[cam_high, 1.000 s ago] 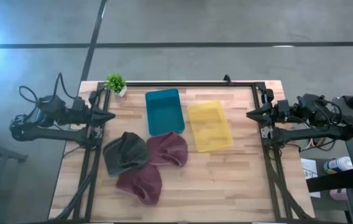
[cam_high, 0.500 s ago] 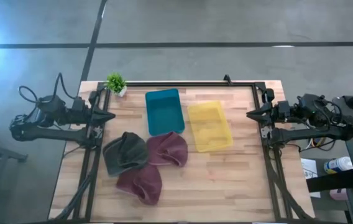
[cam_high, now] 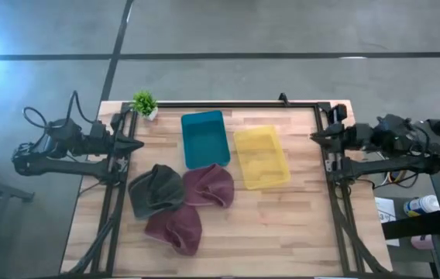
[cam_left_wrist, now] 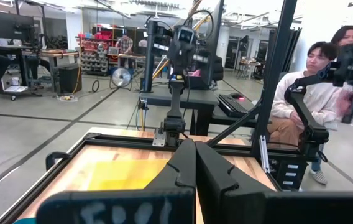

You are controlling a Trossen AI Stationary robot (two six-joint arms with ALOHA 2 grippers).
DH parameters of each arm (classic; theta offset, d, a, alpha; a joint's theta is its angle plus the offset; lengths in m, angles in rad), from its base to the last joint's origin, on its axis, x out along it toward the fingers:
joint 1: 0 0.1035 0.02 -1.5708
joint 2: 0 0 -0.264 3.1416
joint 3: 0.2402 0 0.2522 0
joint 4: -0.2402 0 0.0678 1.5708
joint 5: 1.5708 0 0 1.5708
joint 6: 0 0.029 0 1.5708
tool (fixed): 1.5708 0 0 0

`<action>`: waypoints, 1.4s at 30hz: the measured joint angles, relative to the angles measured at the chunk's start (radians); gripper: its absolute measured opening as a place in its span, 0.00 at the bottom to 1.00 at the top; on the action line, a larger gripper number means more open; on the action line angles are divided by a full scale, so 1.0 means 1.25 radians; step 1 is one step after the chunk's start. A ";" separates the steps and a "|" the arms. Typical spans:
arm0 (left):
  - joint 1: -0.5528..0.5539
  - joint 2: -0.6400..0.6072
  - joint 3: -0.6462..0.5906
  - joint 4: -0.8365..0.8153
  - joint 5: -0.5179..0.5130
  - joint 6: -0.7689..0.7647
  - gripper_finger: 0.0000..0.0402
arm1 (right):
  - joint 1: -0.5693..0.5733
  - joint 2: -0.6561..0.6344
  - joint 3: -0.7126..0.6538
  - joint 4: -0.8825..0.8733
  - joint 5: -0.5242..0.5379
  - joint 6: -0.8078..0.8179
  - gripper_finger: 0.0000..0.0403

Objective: Pick & Place hat
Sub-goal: Put the top red cap into the yellow bin

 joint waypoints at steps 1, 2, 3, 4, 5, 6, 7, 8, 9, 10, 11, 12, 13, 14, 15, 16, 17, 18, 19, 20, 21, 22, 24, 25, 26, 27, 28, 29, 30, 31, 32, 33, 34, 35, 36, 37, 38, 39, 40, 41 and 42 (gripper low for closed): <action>0.000 0.000 0.000 0.000 0.000 0.000 0.00 | 0.000 0.005 0.000 0.044 0.001 0.039 0.07; 0.000 0.000 0.000 -0.001 0.000 0.000 0.00 | 0.000 0.010 0.000 0.090 0.002 0.078 0.07; 0.000 0.000 0.000 -0.001 0.000 0.000 0.00 | 0.000 0.015 0.000 0.142 0.003 0.112 0.07; 0.000 0.000 0.000 -0.001 0.000 0.000 0.00 | 0.000 0.019 0.000 0.199 0.003 0.140 0.07; 0.000 0.000 0.000 -0.002 0.000 0.000 0.00 | 0.000 0.025 0.000 0.258 0.003 0.161 0.07; 0.000 0.000 0.000 -0.002 0.000 0.000 0.00 | 0.000 0.030 0.000 0.310 0.003 0.179 0.07; 0.000 0.000 0.000 -0.003 0.000 0.000 0.00 | 0.000 0.034 0.000 0.349 0.002 0.196 0.07; 0.000 0.000 0.000 -0.003 0.000 0.000 0.00 | 0.000 0.036 0.000 0.386 0.002 0.210 0.07; 0.000 0.000 0.000 -0.003 0.000 0.000 0.00 | 0.000 0.040 0.000 0.417 0.002 0.218 0.07; 0.000 0.000 0.000 -0.003 0.000 0.000 0.00 | 0.000 0.043 0.000 0.431 0.002 0.221 0.07; 0.000 0.000 0.000 -0.003 0.000 0.000 0.00 | 0.000 0.044 0.000 0.434 0.004 0.222 0.07; 0.000 0.000 0.000 -0.003 0.000 0.000 0.00 | 0.000 0.044 0.000 0.431 0.013 0.226 0.07; 0.000 0.000 0.000 -0.003 0.000 0.000 0.00 | 0.000 0.048 -0.001 0.426 0.034 0.232 0.07; 0.000 0.000 0.000 -0.003 0.000 0.000 0.00 | 0.000 0.058 -0.001 0.425 0.062 0.238 0.07; 0.000 0.000 0.000 -0.003 0.000 0.000 0.00 | 0.000 0.071 -0.001 0.427 0.090 0.241 0.07; 0.000 0.000 0.000 -0.003 0.000 0.000 0.00 | 0.000 0.088 -0.001 0.430 0.115 0.247 0.07; 0.000 0.000 0.000 -0.003 0.000 0.000 0.00 | 0.000 0.109 -0.001 0.433 0.132 0.264 0.07; 0.000 0.000 0.000 -0.003 0.000 0.000 0.00 | 0.000 0.135 -0.001 0.432 0.140 0.287 0.07; 0.000 0.000 0.000 -0.003 0.000 0.000 0.00 | 0.000 0.168 0.000 0.432 0.151 0.311 0.07; 0.000 0.000 0.000 -0.003 0.000 0.000 0.00 | 0.000 0.204 0.001 0.431 0.163 0.339 0.07; 0.000 0.000 0.000 -0.002 0.000 0.000 0.00 | 0.000 0.242 0.001 0.430 0.176 0.367 0.07; 0.000 0.000 0.000 -0.002 0.000 0.000 0.00 | 0.000 0.281 0.002 0.429 0.188 0.395 0.07; 0.000 0.000 0.000 -0.001 0.000 0.000 0.00 | 0.000 0.352 0.004 0.421 0.194 0.450 0.07; 0.000 0.000 0.000 -0.001 0.000 0.000 0.00 | -0.002 0.380 0.008 0.419 0.197 0.465 0.07; 0.000 0.000 0.000 -0.001 0.000 0.000 0.00 | -0.005 0.403 0.016 0.418 0.202 0.482 0.07; 0.000 0.000 0.000 -0.001 0.000 0.000 0.00 | -0.007 0.419 0.024 0.415 0.207 0.502 0.07; 0.000 0.000 0.000 -0.001 0.000 0.000 0.00 | -0.011 0.433 0.034 0.404 0.208 0.525 0.07; 0.000 0.000 0.000 -0.001 0.000 0.000 0.00 | -0.014 0.448 0.045 0.385 0.209 0.548 0.07; 0.000 0.000 0.000 -0.001 0.000 0.000 0.00 | -0.016 0.462 0.055 0.356 0.210 0.572 0.07; 0.000 0.000 0.000 -0.001 0.000 0.000 0.00 | -0.018 0.477 0.066 0.318 0.210 0.595 0.07; 0.000 0.000 0.000 -0.001 0.000 0.000 0.00 | -0.019 0.492 0.076 0.277 0.210 0.620 0.07; 0.000 0.000 0.000 -0.001 0.000 0.000 0.00 | -0.019 0.509 0.089 0.240 0.209 0.636 0.07; 0.000 0.000 0.000 -0.001 0.000 0.000 0.00 | -0.018 0.525 0.104 0.211 0.206 0.646 0.07; 0.000 0.000 0.000 -0.001 0.000 0.000 0.00 | -0.016 0.542 0.120 0.188 0.191 0.659 0.07; 0.000 0.000 0.000 -0.001 0.000 0.000 0.00 | -0.016 0.558 0.136 0.167 0.166 0.672 0.07; 0.000 0.000 0.000 -0.001 0.000 0.000 0.00 | -0.016 0.575 0.151 0.148 0.133 0.682 0.07; 0.000 0.000 0.000 -0.001 0.000 0.000 0.00 | -0.019 0.595 0.167 0.130 0.099 0.686 0.07; 0.000 0.000 0.000 -0.001 0.000 0.000 0.00 | -0.023 0.615 0.185 0.111 0.069 0.688 0.07; 0.000 0.000 0.000 -0.001 0.000 0.000 0.00 | -0.026 0.631 0.203 0.087 0.042 0.686 0.07; 0.000 0.000 0.000 -0.001 0.000 0.000 0.00 | -0.026 0.647 0.221 0.063 0.027 0.682 0.07; 0.000 0.000 0.000 -0.001 0.000 0.000 0.00 | -0.027 0.663 0.243 0.045 0.018 0.674 0.07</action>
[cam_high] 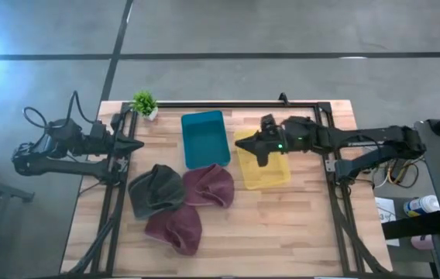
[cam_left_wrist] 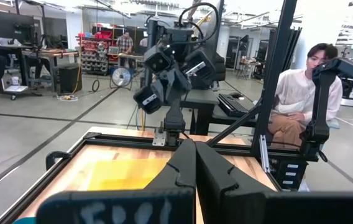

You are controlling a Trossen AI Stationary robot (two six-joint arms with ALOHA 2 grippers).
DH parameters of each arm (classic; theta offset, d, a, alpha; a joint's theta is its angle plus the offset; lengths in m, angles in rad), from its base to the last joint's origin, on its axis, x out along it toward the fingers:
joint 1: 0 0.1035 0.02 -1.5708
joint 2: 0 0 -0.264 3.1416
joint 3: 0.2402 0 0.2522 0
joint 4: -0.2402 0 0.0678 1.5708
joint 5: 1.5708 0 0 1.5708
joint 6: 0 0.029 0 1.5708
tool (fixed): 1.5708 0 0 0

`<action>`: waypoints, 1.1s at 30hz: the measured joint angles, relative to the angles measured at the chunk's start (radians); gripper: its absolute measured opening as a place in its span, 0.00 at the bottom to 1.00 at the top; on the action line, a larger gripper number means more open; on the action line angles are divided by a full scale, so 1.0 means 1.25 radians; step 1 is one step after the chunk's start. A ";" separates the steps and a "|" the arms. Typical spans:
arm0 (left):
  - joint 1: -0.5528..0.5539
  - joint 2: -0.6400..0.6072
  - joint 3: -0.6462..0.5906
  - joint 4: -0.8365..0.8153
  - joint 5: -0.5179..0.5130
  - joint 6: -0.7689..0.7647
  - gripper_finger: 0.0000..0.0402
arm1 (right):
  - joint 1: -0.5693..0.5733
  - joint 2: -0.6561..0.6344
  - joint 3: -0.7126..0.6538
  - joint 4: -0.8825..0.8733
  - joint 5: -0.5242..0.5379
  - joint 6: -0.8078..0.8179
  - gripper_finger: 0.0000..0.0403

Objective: Pick & Place hat
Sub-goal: Put the top red cap into the yellow bin

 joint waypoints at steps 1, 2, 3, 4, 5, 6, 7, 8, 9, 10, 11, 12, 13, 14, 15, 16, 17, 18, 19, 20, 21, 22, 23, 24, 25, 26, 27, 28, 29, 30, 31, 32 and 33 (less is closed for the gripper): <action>0.000 0.000 0.000 0.000 0.000 0.000 0.00 | -0.001 0.011 0.021 -0.022 -0.005 -0.012 0.07; 0.000 0.000 0.000 -0.001 0.000 0.000 0.00 | -0.001 0.024 0.038 -0.049 -0.010 -0.025 0.07; 0.000 0.000 0.000 0.000 0.000 0.000 0.00 | 0.000 0.039 0.055 -0.071 -0.015 -0.036 0.07; 0.000 0.000 0.000 -0.001 0.000 0.000 0.00 | 0.000 0.055 0.072 -0.085 -0.021 -0.040 0.07; 0.000 0.000 0.000 -0.001 0.000 0.000 0.00 | 0.000 0.071 0.086 -0.104 -0.033 -0.042 0.07; -0.001 0.000 0.000 -0.002 0.000 0.000 0.00 | 0.001 0.087 0.099 -0.128 -0.043 -0.043 0.07; -0.001 0.000 0.000 -0.002 0.000 0.000 0.00 | 0.002 0.104 0.113 -0.138 -0.052 -0.043 0.07; -0.001 0.000 0.000 -0.002 0.000 0.000 0.00 | 0.005 0.117 0.126 -0.138 -0.056 -0.043 0.07; -0.001 0.000 0.000 -0.002 0.000 0.000 0.00 | 0.008 0.128 0.135 -0.146 -0.056 -0.040 0.07; -0.001 0.000 0.000 -0.002 0.000 0.000 0.00 | 0.012 0.143 0.144 -0.152 -0.055 -0.038 0.07; -0.001 0.000 0.000 -0.002 0.000 0.000 0.00 | 0.017 0.159 0.155 -0.149 -0.049 -0.033 0.07; 0.000 0.000 0.000 -0.002 0.000 0.000 0.00 | 0.022 0.174 0.163 -0.144 -0.033 -0.020 0.07; 0.000 0.000 0.000 -0.002 0.000 0.000 0.00 | 0.027 0.190 0.166 -0.151 -0.016 -0.006 0.07; 0.000 0.000 0.000 -0.002 0.000 0.000 0.00 | 0.030 0.210 0.173 -0.157 -0.003 0.005 0.07; 0.000 0.000 0.000 -0.002 0.000 0.000 0.00 | 0.032 0.228 0.182 -0.154 0.005 0.017 0.07; 0.000 0.000 0.000 -0.002 0.000 0.000 0.00 | 0.032 0.243 0.187 -0.153 0.010 0.037 0.07; 0.000 0.000 0.000 -0.002 0.000 0.000 0.00 | 0.033 0.257 0.191 -0.157 0.023 0.063 0.07; 0.000 0.000 0.000 -0.001 0.000 0.000 0.00 | 0.032 0.272 0.199 -0.155 0.036 0.087 0.07; 0.000 0.000 0.000 -0.001 0.000 0.000 0.00 | 0.033 0.288 0.208 -0.148 0.049 0.108 0.07; 0.000 0.000 0.000 -0.001 0.000 0.000 0.00 | 0.033 0.303 0.215 -0.149 0.058 0.127 0.07; 0.000 0.000 0.000 -0.001 0.000 0.000 0.00 | 0.033 0.317 0.222 -0.154 0.064 0.146 0.07; 0.000 0.000 0.000 -0.001 0.000 0.000 0.00 | 0.034 0.333 0.231 -0.152 0.066 0.160 0.07; 0.000 0.000 0.000 -0.001 0.000 0.000 0.00 | 0.034 0.347 0.243 -0.149 0.066 0.168 0.07; 0.000 0.000 0.000 -0.001 0.000 0.000 0.00 | 0.037 0.360 0.253 -0.150 0.067 0.171 0.07; 0.000 0.000 0.000 -0.001 0.000 0.000 0.00 | 0.038 0.371 0.266 -0.150 0.071 0.169 0.07; 0.000 0.000 0.000 0.000 0.000 0.000 0.00 | 0.038 0.384 0.279 -0.147 0.074 0.162 0.07; 0.000 0.000 0.000 -0.001 0.000 0.000 0.00 | 0.040 0.397 0.291 -0.144 0.079 0.156 0.07; 0.000 0.000 0.000 0.000 0.000 0.000 0.00 | 0.041 0.410 0.302 -0.145 0.086 0.154 0.07; 0.000 0.000 0.000 0.000 0.000 0.000 0.00 | 0.042 0.425 0.313 -0.146 0.087 0.154 0.07; 0.000 0.000 0.000 0.000 0.000 0.000 0.00 | 0.043 0.440 0.324 -0.148 0.087 0.156 0.07; 0.000 0.000 0.000 0.000 0.000 0.000 0.00 | 0.045 0.454 0.334 -0.150 0.086 0.165 0.07; 0.000 0.000 0.000 0.000 0.000 0.000 0.00 | 0.046 0.465 0.344 -0.150 0.082 0.175 0.07; 0.000 0.000 0.000 0.000 0.000 0.000 0.00 | 0.048 0.474 0.354 -0.149 0.071 0.183 0.07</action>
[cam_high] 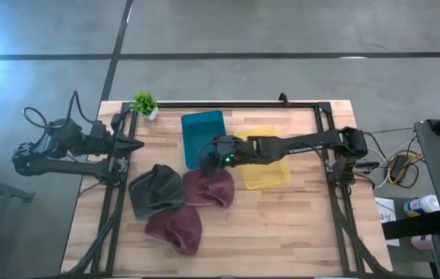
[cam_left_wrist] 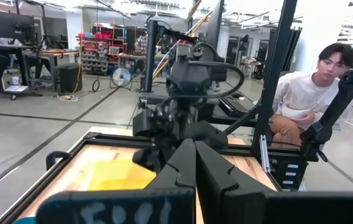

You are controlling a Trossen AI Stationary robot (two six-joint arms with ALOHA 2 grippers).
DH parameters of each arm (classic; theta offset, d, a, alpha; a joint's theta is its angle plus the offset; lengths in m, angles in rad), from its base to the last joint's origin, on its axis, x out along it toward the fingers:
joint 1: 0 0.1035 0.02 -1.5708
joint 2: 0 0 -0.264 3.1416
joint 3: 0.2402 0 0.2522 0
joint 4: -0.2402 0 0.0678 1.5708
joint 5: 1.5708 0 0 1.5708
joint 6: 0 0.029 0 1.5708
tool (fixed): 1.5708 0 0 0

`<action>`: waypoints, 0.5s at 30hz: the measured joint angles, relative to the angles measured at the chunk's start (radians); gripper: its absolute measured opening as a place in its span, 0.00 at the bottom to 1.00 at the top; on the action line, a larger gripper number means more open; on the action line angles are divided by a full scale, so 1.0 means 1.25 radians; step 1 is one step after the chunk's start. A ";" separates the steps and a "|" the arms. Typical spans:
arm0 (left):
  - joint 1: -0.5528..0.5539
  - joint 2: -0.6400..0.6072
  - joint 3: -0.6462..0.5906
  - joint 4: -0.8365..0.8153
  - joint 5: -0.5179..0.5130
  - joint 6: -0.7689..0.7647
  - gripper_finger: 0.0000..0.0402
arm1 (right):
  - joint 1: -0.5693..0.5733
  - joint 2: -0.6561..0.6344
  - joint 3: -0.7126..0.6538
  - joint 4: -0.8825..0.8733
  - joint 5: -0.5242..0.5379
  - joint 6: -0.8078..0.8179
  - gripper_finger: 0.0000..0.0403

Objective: Pick & Place hat
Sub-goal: Put the top red cap into the yellow bin

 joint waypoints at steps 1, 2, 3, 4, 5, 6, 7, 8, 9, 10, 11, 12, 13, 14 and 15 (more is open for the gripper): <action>0.000 0.000 0.000 0.000 0.000 0.000 0.00 | 0.002 0.005 0.008 -0.001 -0.008 0.008 0.07; 0.000 0.000 0.000 0.000 0.000 0.000 0.00 | 0.005 0.008 0.017 0.000 -0.018 0.011 0.07; 0.000 0.000 0.000 0.000 0.000 0.000 0.00 | 0.008 0.008 0.022 0.000 -0.020 0.012 0.07; 0.000 0.000 0.000 0.000 0.000 0.000 0.00 | 0.011 0.010 0.026 0.000 -0.020 0.010 0.07; 0.000 0.000 0.000 0.000 0.000 0.000 0.00 | 0.013 0.011 0.030 0.000 -0.020 0.010 0.07; 0.000 0.000 0.000 0.000 0.000 0.000 0.00 | 0.014 0.009 0.032 -0.006 -0.020 0.010 0.07; 0.000 0.000 0.000 0.000 0.000 0.000 0.00 | 0.016 0.005 0.035 -0.019 -0.014 0.008 0.07; 0.000 0.000 0.000 0.000 0.000 0.000 0.00 | 0.016 0.005 0.038 -0.026 0.002 0.002 0.07; 0.000 0.000 0.000 0.000 0.000 0.000 0.00 | 0.018 0.000 0.042 -0.024 0.017 -0.008 0.07; 0.000 0.000 0.000 0.000 0.000 0.000 0.00 | 0.017 -0.010 0.045 -0.033 0.032 -0.017 0.07; 0.000 0.000 0.000 -0.001 0.000 0.000 0.00 | 0.017 -0.019 0.051 -0.052 0.045 -0.028 0.07; 0.000 0.000 0.000 0.000 0.000 0.000 0.00 | 0.017 -0.026 0.058 -0.061 0.055 -0.037 0.07; 0.000 0.000 0.000 0.000 0.000 0.000 0.00 | 0.017 -0.035 0.065 -0.070 0.060 -0.048 0.07; 0.000 0.001 0.000 -0.001 0.000 0.000 0.00 | 0.017 -0.042 0.069 -0.090 0.061 -0.060 0.07; -0.001 0.000 0.000 -0.001 0.000 0.000 0.00 | 0.016 -0.047 0.074 -0.116 0.063 -0.076 0.07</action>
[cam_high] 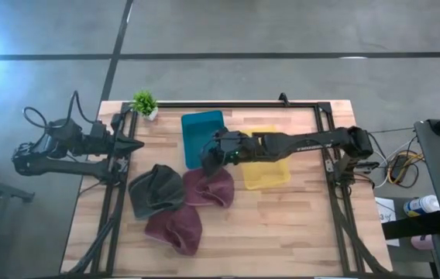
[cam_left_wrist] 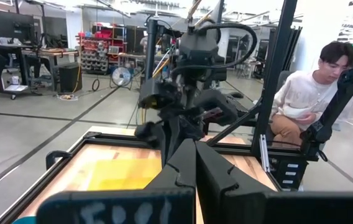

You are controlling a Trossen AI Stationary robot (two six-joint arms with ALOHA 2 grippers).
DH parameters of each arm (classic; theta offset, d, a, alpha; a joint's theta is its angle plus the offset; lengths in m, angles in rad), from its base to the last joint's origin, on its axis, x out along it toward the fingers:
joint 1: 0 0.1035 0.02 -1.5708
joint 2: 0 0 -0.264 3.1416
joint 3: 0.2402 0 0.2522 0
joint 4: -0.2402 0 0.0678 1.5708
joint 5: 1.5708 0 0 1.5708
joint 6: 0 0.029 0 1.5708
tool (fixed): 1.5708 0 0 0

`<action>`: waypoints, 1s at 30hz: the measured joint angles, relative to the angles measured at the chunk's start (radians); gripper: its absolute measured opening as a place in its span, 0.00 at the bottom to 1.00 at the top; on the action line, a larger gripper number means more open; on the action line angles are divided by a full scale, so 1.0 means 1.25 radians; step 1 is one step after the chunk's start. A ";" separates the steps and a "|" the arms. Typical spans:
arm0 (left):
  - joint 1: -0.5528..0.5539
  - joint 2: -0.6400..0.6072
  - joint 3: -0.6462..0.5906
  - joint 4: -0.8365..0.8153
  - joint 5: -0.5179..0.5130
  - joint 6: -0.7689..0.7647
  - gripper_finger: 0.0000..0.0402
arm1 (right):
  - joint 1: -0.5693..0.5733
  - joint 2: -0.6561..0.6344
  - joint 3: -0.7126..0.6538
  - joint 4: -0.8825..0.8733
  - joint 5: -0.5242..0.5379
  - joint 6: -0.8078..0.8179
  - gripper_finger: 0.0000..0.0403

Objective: Pick & Place hat
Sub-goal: Put the top red cap into the yellow bin

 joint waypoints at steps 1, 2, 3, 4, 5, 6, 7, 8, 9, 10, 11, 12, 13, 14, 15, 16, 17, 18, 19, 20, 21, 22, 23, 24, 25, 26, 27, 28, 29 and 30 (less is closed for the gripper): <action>0.000 0.000 0.000 0.000 0.000 0.000 0.00 | 0.000 -0.001 0.006 -0.015 0.011 -0.017 0.07; 0.000 0.000 0.000 0.000 0.000 0.000 0.00 | 0.000 -0.003 0.012 -0.031 0.025 -0.033 0.07; 0.000 0.000 0.000 0.000 0.000 0.000 0.00 | 0.000 -0.004 0.017 -0.057 0.033 -0.058 0.07; 0.000 0.000 0.000 0.000 0.000 0.000 0.00 | 0.000 -0.006 0.022 -0.077 0.036 -0.089 0.07; 0.000 0.000 0.000 0.000 0.000 0.000 0.00 | 0.000 -0.008 0.029 -0.095 0.036 -0.119 0.07; 0.000 0.000 0.000 0.000 0.000 0.000 0.00 | 0.001 -0.010 0.033 -0.125 0.031 -0.149 0.07; 0.000 0.000 0.000 0.000 0.000 0.000 0.00 | 0.002 -0.012 0.034 -0.164 0.013 -0.182 0.07; 0.000 0.000 0.000 0.000 0.000 0.000 0.00 | 0.006 -0.012 0.034 -0.197 -0.007 -0.210 0.07; 0.000 0.000 0.000 0.000 0.000 0.000 0.00 | 0.015 -0.011 0.032 -0.223 -0.027 -0.229 0.07; 0.000 0.000 0.000 0.000 0.000 0.000 0.00 | 0.026 -0.009 0.027 -0.245 -0.049 -0.249 0.07; 0.000 0.000 0.000 0.000 0.000 0.000 0.00 | 0.040 -0.009 0.020 -0.262 -0.070 -0.275 0.07; 0.000 0.000 0.000 0.000 0.000 0.000 0.00 | 0.056 -0.009 0.013 -0.276 -0.088 -0.302 0.07; 0.000 0.000 0.000 0.000 0.000 0.000 0.00 | 0.072 -0.009 0.008 -0.293 -0.101 -0.323 0.07; 0.000 0.000 0.000 0.000 0.000 0.000 0.00 | 0.087 -0.009 0.005 -0.317 -0.117 -0.337 0.08; 0.000 0.000 0.000 0.000 0.000 0.000 0.00 | 0.099 -0.009 0.003 -0.342 -0.134 -0.345 0.09; 0.000 0.000 0.000 0.000 0.000 0.000 0.00 | 0.110 -0.009 0.001 -0.360 -0.148 -0.351 0.11; 0.000 0.000 0.000 0.000 0.000 0.000 0.00 | 0.118 -0.009 -0.002 -0.371 -0.159 -0.356 0.13; 0.000 0.000 0.000 0.000 0.000 0.000 0.00 | 0.125 -0.009 -0.008 -0.377 -0.167 -0.363 0.15; 0.001 0.000 0.000 0.000 0.000 0.000 0.00 | 0.129 -0.009 -0.013 -0.382 -0.169 -0.373 0.18; 0.001 0.000 0.000 0.000 0.000 0.000 0.00 | 0.133 -0.009 -0.017 -0.386 -0.169 -0.383 0.21; 0.001 0.000 0.000 0.000 0.000 0.000 0.00 | 0.135 -0.009 -0.024 -0.388 -0.169 -0.388 0.25; 0.001 0.000 0.000 0.000 0.000 0.000 0.00 | 0.137 -0.009 -0.031 -0.388 -0.170 -0.388 0.29; 0.001 0.000 0.000 0.000 0.000 0.000 0.00 | 0.137 -0.009 -0.040 -0.382 -0.171 -0.384 0.33; 0.001 0.000 0.000 0.000 0.000 0.000 0.00 | 0.137 -0.009 -0.050 -0.373 -0.173 -0.377 0.37; 0.001 0.000 0.000 0.000 0.000 0.000 0.00 | 0.137 -0.009 -0.061 -0.365 -0.173 -0.370 0.41; 0.001 0.000 0.000 0.000 0.000 0.000 0.00 | 0.137 -0.009 -0.073 -0.359 -0.172 -0.363 0.46; 0.001 0.000 0.000 0.000 0.000 0.000 0.00 | 0.138 -0.009 -0.088 -0.347 -0.170 -0.358 0.50; 0.001 0.000 0.000 0.000 0.000 0.000 0.00 | 0.140 -0.009 -0.106 -0.324 -0.164 -0.356 0.53; 0.001 0.000 0.000 0.000 0.000 0.000 0.00 | 0.145 -0.009 -0.124 -0.289 -0.156 -0.355 0.56; 0.001 0.000 0.000 0.000 0.000 0.000 0.00 | 0.151 -0.009 -0.143 -0.248 -0.149 -0.356 0.59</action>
